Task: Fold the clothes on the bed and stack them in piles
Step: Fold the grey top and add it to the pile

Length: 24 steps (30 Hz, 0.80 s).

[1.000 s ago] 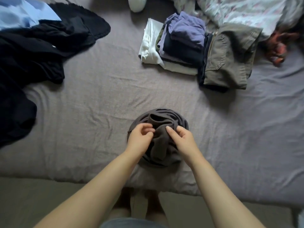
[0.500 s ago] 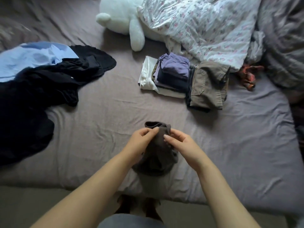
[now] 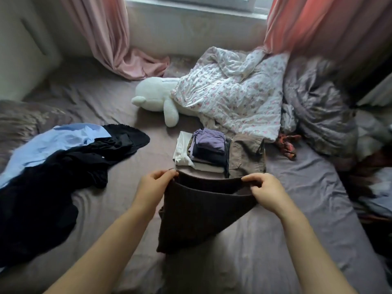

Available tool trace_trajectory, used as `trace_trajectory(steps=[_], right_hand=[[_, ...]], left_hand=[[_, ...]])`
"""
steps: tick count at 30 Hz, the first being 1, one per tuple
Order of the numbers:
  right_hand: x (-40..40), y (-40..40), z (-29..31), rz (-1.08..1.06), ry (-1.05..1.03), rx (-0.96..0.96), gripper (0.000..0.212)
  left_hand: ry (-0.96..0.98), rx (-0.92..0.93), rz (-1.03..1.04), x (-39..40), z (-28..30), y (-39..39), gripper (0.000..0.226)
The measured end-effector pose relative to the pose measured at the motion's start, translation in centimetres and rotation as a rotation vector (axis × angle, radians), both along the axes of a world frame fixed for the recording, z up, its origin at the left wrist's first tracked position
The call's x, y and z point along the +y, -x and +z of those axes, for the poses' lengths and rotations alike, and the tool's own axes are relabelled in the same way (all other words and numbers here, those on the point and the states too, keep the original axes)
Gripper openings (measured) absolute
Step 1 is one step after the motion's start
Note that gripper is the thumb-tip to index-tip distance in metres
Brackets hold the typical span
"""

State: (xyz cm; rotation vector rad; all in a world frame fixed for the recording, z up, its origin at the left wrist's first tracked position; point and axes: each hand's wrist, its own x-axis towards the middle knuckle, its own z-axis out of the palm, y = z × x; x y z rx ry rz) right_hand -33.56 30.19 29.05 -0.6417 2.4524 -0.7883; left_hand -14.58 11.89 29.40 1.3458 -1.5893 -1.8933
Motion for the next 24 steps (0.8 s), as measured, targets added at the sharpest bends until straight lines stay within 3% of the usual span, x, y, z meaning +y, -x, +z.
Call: trace_trajectory(steps=[5,11,16,20,24], right_hand=[[-0.3,3.0,4.7,-0.121,0.068,0.169,0.032],[-3.0,5.6,9.7,-0.232,0.481,-0.217,0.024],[-4.6,6.1,10.6,-0.312,0.786,-0.208,0.019],[-4.1,4.2,7.6,-0.35,0.849,-0.251,0.012],[-2.4,0.2,1.4,-0.294,0.66,-0.314,0.016]], left_hand=[[0.052,-0.002,0.119,-4.6,4.0,1.8,0.016],[0.104,0.101,0.078,-7.8,7.8,5.6,0.018],[0.146,0.204,0.171,-8.9,9.3,5.8,0.017],[0.195,0.127,0.156,-8.0,6.2,3.0,0.02],[0.135,-0.079,0.16,-5.0,-1.8,-2.3,0.024]])
